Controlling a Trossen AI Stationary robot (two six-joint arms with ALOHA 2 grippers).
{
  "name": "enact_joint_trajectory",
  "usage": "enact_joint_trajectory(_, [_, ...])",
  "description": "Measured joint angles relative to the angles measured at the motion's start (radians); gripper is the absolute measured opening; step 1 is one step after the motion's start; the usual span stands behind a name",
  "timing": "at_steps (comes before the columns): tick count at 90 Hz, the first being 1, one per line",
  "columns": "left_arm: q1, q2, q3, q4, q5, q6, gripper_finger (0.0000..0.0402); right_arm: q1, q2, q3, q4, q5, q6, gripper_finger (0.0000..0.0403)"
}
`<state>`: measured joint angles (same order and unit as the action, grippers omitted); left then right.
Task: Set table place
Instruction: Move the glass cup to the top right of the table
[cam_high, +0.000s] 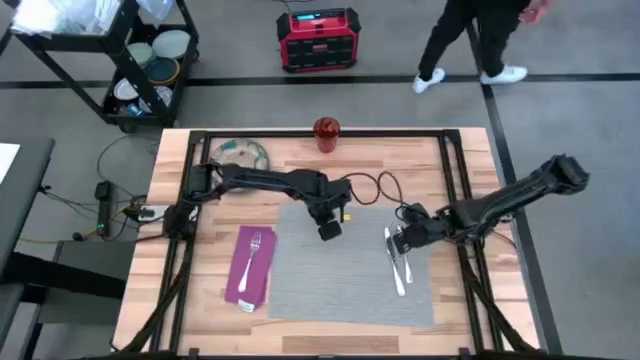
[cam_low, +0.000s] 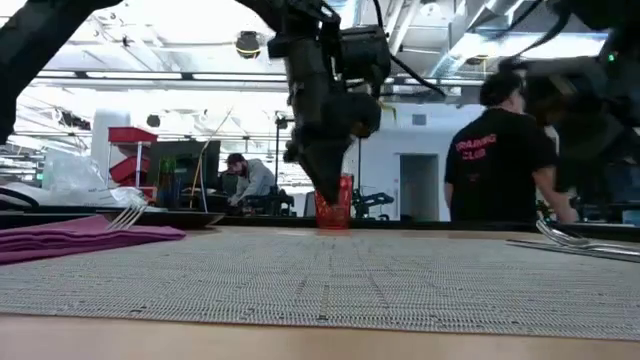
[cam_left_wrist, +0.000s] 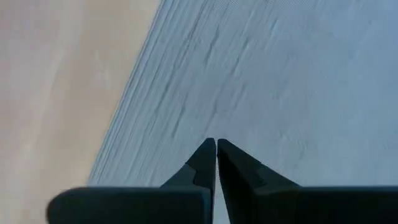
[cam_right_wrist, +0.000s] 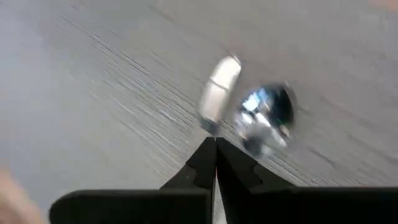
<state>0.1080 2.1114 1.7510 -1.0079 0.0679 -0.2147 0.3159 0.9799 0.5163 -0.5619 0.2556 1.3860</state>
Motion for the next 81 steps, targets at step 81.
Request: enact_joint_trajectory(81, [0.548,-0.26,-0.153,0.108,-0.226,-0.092,0.0,-0.265,-0.111,0.001,0.015,0.03,-0.219,0.0])
